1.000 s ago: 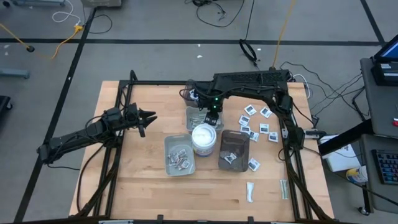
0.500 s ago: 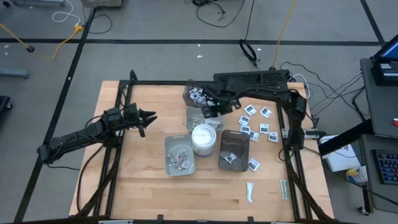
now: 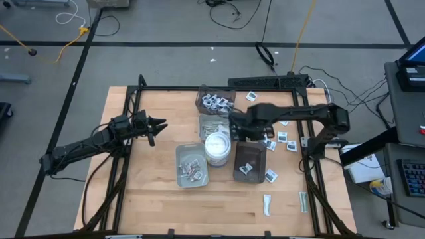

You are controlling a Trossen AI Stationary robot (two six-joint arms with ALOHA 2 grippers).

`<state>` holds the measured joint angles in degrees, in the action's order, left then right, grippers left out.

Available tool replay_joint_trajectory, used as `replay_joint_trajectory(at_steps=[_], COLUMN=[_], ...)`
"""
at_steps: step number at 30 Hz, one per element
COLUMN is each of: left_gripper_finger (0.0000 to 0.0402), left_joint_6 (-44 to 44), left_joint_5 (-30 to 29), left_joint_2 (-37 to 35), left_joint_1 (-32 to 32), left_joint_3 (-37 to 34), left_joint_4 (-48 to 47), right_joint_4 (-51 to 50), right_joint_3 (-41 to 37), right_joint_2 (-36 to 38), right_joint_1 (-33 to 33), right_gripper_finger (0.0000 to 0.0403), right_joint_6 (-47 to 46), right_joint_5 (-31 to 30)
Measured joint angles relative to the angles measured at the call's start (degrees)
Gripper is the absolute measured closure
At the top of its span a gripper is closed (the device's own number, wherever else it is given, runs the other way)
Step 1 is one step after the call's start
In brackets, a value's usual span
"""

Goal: Pick & Place First Aid Supplies
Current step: Put the bandage into the top gray bin

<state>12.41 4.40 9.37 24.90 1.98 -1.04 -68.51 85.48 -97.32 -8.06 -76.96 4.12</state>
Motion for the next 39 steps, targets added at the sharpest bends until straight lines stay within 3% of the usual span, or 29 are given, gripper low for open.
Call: replay_joint_trajectory(at_steps=[11, 26, 34, 39], left_gripper_finger=[0.0273, 0.0273, 0.0273, 0.0273], left_joint_6=[0.0, 0.0, 0.0, 0.0], left_joint_5=[0.0, 0.0, 0.0, 0.0], left_joint_2=[0.0, 0.0, 0.0, 0.0], left_joint_1=[0.0, 0.0, 0.0, 0.0], left_joint_3=[0.0, 0.0, 0.0, 0.0], left_joint_4=[0.0, 0.0, 0.0, 0.0], right_joint_4=[0.2, 1.0, 1.5, 11.0], right_joint_3=[-5.7, -6.0, -6.4, -11.1], right_joint_2=[5.2, 5.3, 5.3, 5.2], right_joint_1=[16.7, 40.8, 47.7, 49.4], right_gripper_finger=[0.0232, 0.0232, 0.0232, 0.0232], right_joint_6=[-17.4, -41.7, -49.0, -51.4], right_joint_5=[0.0, 0.4, 0.4, 0.4])
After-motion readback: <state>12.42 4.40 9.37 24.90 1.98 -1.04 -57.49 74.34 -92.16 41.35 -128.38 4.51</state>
